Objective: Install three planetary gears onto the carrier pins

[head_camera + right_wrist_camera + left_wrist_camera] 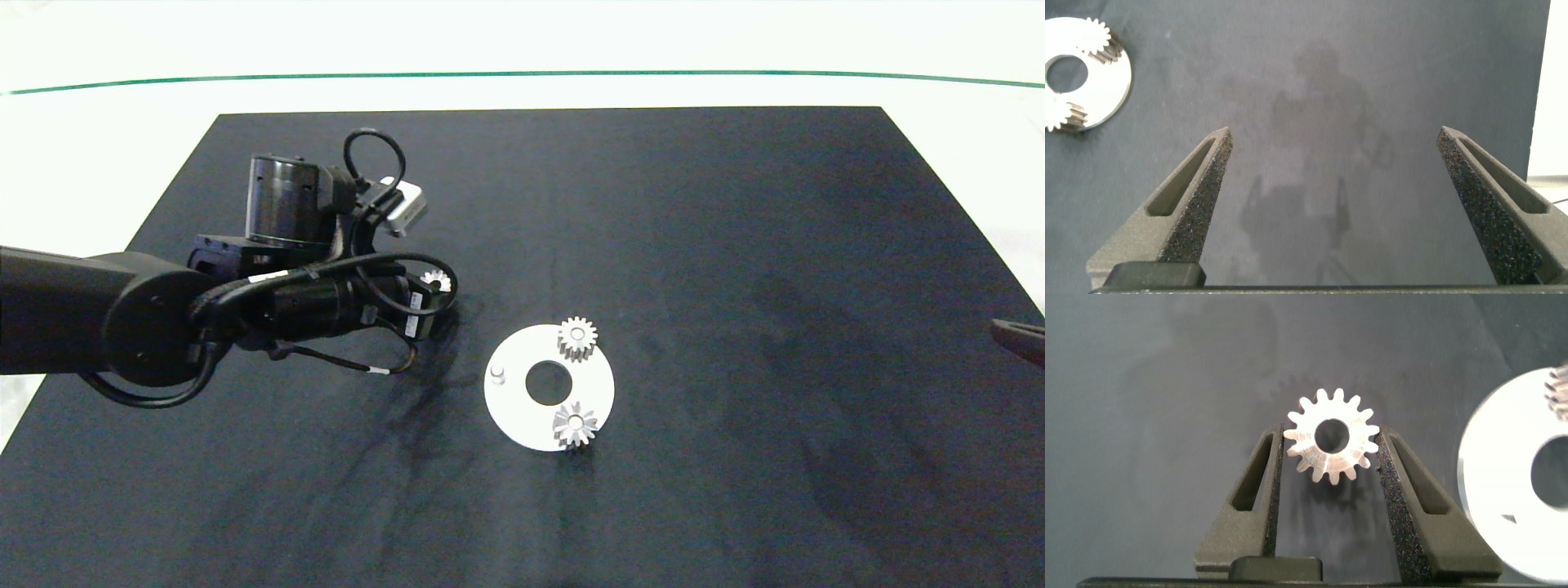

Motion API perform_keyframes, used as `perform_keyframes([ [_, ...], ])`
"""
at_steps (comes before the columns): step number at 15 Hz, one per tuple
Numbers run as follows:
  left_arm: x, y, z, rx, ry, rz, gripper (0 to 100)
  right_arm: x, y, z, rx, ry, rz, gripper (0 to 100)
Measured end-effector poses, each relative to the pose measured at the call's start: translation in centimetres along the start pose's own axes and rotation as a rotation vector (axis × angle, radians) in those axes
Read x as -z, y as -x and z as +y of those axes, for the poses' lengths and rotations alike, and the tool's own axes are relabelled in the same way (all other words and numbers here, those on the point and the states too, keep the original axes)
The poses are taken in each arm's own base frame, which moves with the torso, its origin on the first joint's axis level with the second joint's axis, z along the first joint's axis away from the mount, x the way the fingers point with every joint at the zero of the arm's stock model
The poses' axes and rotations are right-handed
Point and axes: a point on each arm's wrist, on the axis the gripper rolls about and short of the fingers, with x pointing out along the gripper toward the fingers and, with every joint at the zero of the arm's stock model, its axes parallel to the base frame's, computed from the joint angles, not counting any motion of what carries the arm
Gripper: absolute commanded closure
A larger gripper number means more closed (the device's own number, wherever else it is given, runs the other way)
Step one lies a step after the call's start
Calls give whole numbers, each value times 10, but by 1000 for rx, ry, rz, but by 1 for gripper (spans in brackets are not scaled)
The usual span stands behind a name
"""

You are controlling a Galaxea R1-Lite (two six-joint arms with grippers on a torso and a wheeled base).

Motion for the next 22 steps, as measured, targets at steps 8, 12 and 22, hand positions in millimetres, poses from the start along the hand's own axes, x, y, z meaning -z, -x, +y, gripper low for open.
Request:
perform_keyframes([
  [8, 11, 76, -21, 65, -27, 11, 81, -2, -21, 5, -13, -11, 28, 0],
  [12, 17, 80, -35, 80, -54, 3, 81, -3, -24, 8, -24, -10, 25, 0],
  [22, 24, 49, -58, 106, -144, 20, 81, 3, -19, 8, -28, -19, 15, 0],
])
